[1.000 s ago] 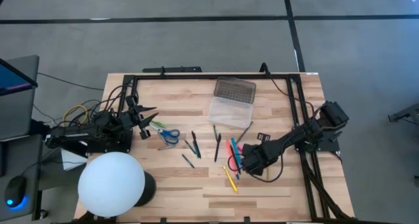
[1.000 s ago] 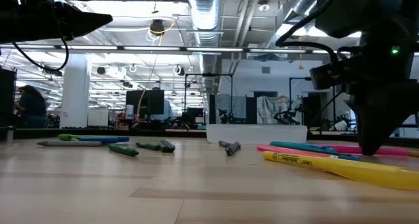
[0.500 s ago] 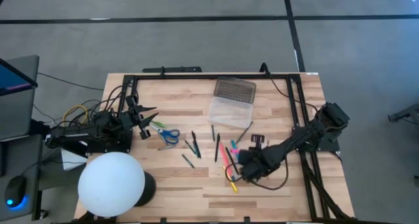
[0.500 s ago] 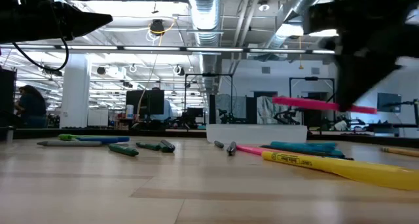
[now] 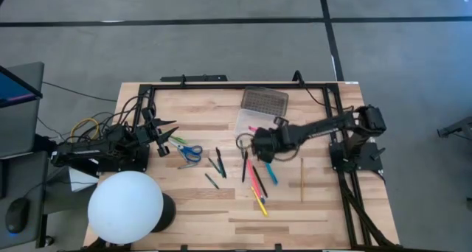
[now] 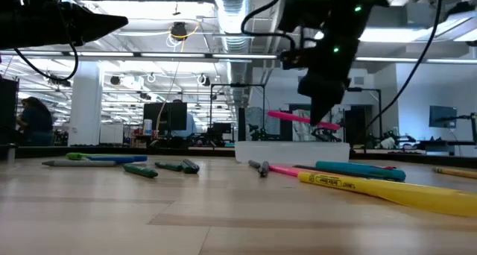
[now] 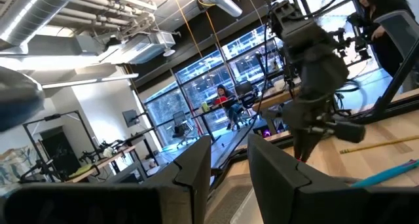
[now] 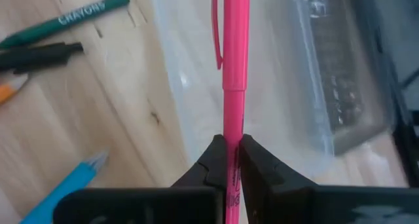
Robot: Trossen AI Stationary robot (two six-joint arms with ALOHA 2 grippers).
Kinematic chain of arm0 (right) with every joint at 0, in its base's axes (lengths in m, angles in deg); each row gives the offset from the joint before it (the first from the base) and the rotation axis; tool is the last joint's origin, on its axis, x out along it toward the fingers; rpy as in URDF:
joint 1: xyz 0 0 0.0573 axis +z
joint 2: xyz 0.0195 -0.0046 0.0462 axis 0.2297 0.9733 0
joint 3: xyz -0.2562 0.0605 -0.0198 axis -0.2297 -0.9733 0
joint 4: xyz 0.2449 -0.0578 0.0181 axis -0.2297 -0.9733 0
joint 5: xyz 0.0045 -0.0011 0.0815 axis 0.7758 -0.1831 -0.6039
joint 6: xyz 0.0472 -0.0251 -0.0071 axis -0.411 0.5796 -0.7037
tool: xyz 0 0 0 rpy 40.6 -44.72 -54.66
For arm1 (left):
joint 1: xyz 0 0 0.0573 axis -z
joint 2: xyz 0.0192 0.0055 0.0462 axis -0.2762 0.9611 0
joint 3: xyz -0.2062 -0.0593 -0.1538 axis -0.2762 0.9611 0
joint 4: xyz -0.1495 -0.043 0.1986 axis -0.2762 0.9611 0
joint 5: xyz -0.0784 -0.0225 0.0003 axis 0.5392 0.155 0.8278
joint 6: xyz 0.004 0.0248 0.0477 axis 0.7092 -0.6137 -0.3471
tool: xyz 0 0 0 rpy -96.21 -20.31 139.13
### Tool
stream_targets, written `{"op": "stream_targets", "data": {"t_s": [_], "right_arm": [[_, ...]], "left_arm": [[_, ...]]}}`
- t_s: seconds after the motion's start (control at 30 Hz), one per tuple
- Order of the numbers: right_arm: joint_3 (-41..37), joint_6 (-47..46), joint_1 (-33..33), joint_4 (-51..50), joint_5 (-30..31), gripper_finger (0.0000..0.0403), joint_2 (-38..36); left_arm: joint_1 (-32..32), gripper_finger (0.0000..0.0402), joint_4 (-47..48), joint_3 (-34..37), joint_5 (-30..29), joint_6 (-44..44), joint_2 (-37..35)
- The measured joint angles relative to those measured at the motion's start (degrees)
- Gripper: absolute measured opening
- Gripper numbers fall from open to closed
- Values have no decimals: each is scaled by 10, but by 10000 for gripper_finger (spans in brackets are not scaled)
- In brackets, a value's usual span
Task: Pick & place school supplies into a supply box
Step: Put the pink pen into the black supply box, then put the blue scissors into the black supply box
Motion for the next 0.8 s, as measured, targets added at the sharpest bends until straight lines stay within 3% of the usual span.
{"op": "stream_targets", "data": {"t_s": [0.13,0.5,0.63,0.8], "right_arm": [[0,29,-50,26,-54,17,0],[0,52,-127,25,-52,99,0],[0,59,-130,26,-50,137,0],[0,66,-85,26,-18,167,-1]], "left_arm": [[0,96,1,0,0,0,0],[0,96,16,0,0,3,0],[0,96,43,0,2,5,0],[0,96,175,-18,1,-1,0]]}}
